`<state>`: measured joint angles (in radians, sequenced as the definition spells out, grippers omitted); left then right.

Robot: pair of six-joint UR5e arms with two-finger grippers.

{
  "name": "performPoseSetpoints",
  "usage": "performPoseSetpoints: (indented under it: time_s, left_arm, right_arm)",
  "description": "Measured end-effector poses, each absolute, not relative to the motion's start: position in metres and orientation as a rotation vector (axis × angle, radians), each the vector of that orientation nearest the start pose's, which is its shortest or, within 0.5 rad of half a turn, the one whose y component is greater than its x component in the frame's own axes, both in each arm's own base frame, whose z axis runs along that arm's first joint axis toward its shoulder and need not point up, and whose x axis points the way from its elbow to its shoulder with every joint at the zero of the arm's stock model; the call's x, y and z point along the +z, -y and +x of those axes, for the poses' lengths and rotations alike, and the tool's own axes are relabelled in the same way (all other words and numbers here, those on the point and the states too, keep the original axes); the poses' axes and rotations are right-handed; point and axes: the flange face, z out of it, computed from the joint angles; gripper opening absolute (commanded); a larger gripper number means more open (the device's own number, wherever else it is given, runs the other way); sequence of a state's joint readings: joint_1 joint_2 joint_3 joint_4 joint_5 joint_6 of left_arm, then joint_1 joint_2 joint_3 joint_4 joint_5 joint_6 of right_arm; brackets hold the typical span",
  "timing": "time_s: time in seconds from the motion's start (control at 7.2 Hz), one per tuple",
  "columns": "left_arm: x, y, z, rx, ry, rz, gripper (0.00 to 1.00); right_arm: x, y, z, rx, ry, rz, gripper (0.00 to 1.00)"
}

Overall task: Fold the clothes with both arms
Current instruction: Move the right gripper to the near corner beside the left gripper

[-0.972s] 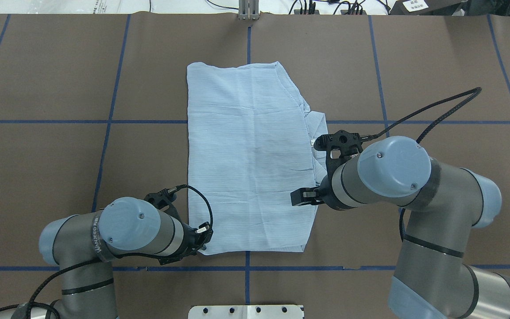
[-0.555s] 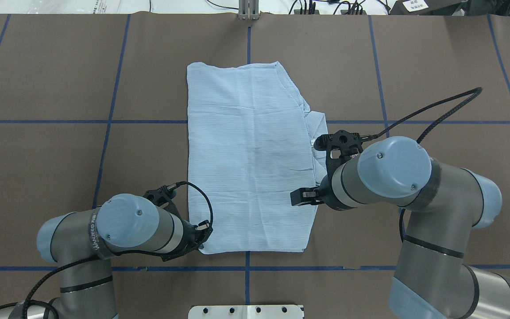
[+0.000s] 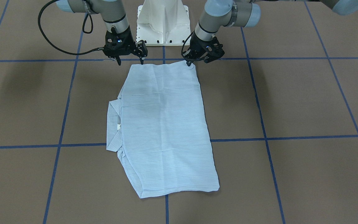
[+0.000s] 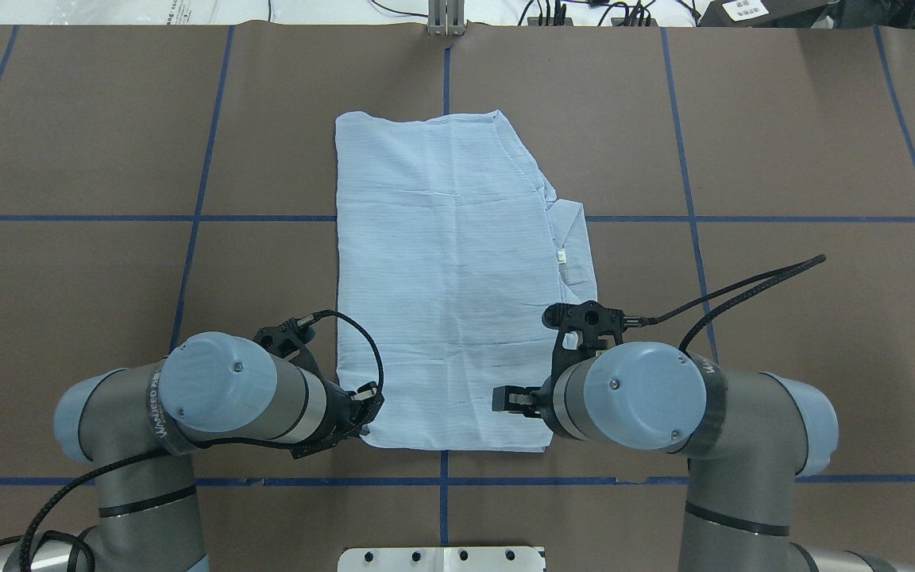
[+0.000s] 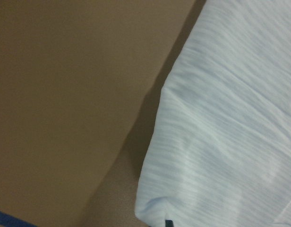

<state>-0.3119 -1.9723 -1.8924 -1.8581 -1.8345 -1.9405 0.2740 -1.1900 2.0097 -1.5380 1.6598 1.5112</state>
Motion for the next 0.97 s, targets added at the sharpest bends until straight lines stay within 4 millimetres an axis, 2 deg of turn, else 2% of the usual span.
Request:
performPoseSetpoints:
  time_s: [0.42,0.97]
  left_arm:
    - [0.265,0.286,0.535,-0.489,-0.997,-0.27,0.0]
    - [0.266,0.288,0.534,-0.493,-0.997,-0.264,0.0]
  right_arm:
    - [0.276,0.263,-0.55,0.3,0.801,-0.007,1.0]
    - [0.281,0.252,-0.57,0.369,0.775,-0.054,1.0]
